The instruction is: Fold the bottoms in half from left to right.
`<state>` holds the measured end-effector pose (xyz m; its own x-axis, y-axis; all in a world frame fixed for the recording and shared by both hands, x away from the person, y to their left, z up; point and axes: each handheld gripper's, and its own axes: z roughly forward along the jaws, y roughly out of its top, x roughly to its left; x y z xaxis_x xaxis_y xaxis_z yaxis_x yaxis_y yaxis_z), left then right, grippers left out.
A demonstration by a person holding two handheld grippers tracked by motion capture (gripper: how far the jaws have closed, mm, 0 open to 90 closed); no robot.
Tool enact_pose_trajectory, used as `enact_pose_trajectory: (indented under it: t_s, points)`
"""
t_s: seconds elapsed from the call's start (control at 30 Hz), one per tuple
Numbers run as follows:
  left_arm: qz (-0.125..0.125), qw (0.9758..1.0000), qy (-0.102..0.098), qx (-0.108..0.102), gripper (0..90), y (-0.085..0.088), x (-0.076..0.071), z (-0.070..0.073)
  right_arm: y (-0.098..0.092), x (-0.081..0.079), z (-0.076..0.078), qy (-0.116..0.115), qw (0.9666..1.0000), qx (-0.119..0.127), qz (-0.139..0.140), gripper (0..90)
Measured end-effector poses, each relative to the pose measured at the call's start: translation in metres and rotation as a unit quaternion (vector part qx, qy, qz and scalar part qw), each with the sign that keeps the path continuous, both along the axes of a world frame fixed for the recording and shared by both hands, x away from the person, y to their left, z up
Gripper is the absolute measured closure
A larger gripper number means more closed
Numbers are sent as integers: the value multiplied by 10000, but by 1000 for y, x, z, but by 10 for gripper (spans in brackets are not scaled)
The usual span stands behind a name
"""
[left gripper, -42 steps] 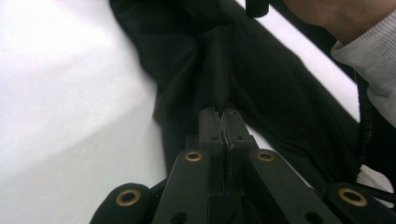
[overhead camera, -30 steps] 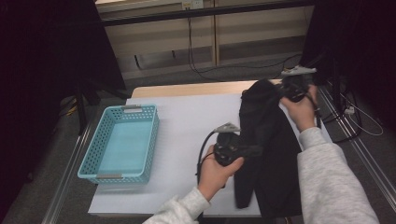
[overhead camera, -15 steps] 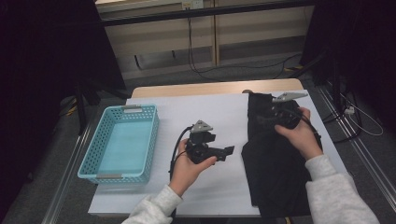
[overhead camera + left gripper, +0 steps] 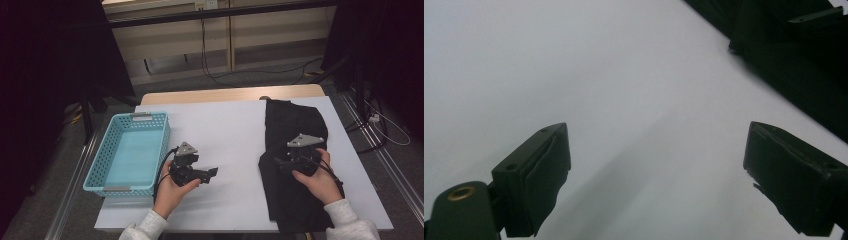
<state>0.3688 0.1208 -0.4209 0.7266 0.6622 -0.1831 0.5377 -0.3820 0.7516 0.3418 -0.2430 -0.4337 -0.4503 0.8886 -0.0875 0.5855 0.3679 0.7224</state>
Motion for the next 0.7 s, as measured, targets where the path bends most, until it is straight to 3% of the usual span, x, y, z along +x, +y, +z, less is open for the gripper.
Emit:
enact_pose_trajectory:
  t_s: [0.1,0.23,0.43,0.7]
  points:
    - [-65,9999,-84,86,112,4,1,-1,-1,-6,-1,10,10000,8,-7,258]
    - [-31,10000,-67,40,111,5,4,-1,-6,-16,3,-68,9999,-94,-88,242]
    - [-116,9999,-39,58,109,-2,6,-2,-22,-38,2,-61,9996,-32,-276,232]
    - [-298,9995,-21,126,108,-14,8,-5,-35,-54,0,-17,9991,-80,-416,234]
